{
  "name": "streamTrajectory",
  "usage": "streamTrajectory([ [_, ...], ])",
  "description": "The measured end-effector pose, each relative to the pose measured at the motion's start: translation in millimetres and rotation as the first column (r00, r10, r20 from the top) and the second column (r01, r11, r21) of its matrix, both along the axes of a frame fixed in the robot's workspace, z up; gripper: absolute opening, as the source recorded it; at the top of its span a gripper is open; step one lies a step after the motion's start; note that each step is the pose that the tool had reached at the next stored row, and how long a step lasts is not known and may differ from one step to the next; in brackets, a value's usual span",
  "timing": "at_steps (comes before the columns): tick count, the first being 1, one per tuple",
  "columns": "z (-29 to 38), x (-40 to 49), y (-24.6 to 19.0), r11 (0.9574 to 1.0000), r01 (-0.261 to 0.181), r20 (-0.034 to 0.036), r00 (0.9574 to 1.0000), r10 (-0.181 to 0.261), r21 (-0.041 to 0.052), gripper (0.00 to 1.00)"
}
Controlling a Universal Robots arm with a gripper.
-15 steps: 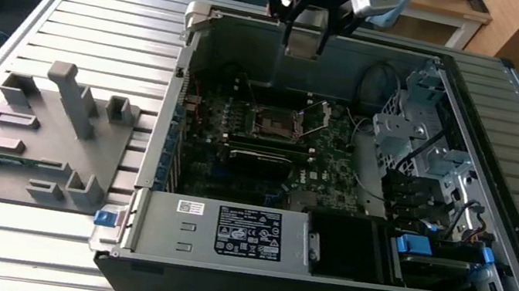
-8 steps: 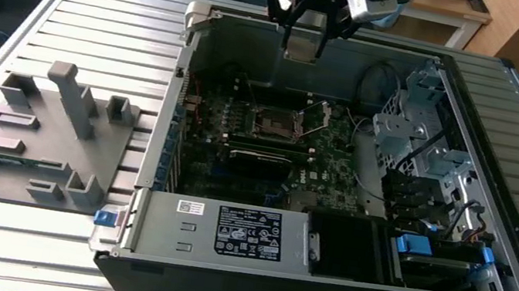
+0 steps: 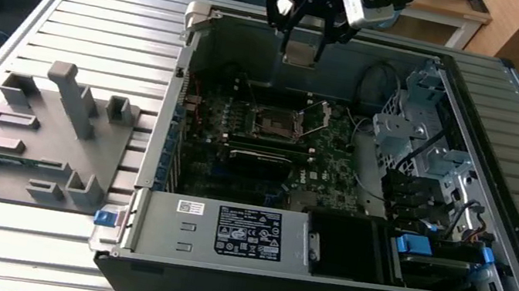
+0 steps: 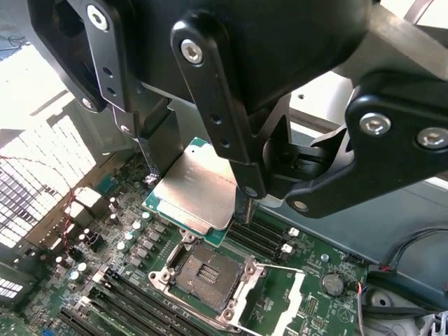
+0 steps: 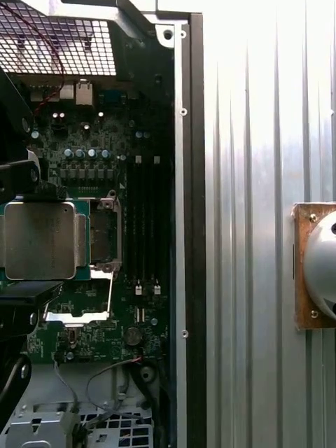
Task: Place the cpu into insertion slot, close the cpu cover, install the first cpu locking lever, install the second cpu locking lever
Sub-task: 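Place the cpu into insertion slot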
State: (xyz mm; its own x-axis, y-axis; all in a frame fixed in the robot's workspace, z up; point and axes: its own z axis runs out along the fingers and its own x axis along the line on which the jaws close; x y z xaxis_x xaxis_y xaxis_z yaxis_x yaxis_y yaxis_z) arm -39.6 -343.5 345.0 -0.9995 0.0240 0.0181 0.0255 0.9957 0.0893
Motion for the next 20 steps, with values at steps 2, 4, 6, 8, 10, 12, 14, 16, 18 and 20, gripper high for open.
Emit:
streamTrajectory([
  [2,-2.1,0.0,0.0,1.0000,0.000,0.0001,1.0000,0.000,0.0001,0.54],
  [4,-3.7,0.0,0.0,1.0000,0.000,0.0001,1.0000,0.000,0.0001,0.54],
  [6,-4.8,0.0,0.0,1.0000,0.000,0.0000,1.0000,0.000,0.0000,0.54],
  [8,-5.4,0.0,0.0,1.0000,0.000,0.0000,1.0000,0.000,-0.0001,0.54],
  [10,-5.8,0.0,0.0,1.0000,0.000,0.0000,1.0000,0.000,0.0000,0.54],
  [12,-6.3,0.0,0.0,1.0000,0.000,0.0001,1.0000,0.000,0.0001,0.54],
  [14,-7.4,0.0,0.0,1.0000,0.000,0.0002,1.0000,0.000,0.0003,0.54],
  [16,-8.9,0.0,0.0,1.0000,0.000,0.0000,1.0000,0.000,0.0001,0.54],
  [18,-10.5,0.0,0.0,1.0000,0.000,0.0001,1.0000,0.000,0.0000,0.54],
  [20,-11.2,0.0,0.0,1.0000,0.000,0.0000,1.0000,0.000,-0.0002,0.54],
])
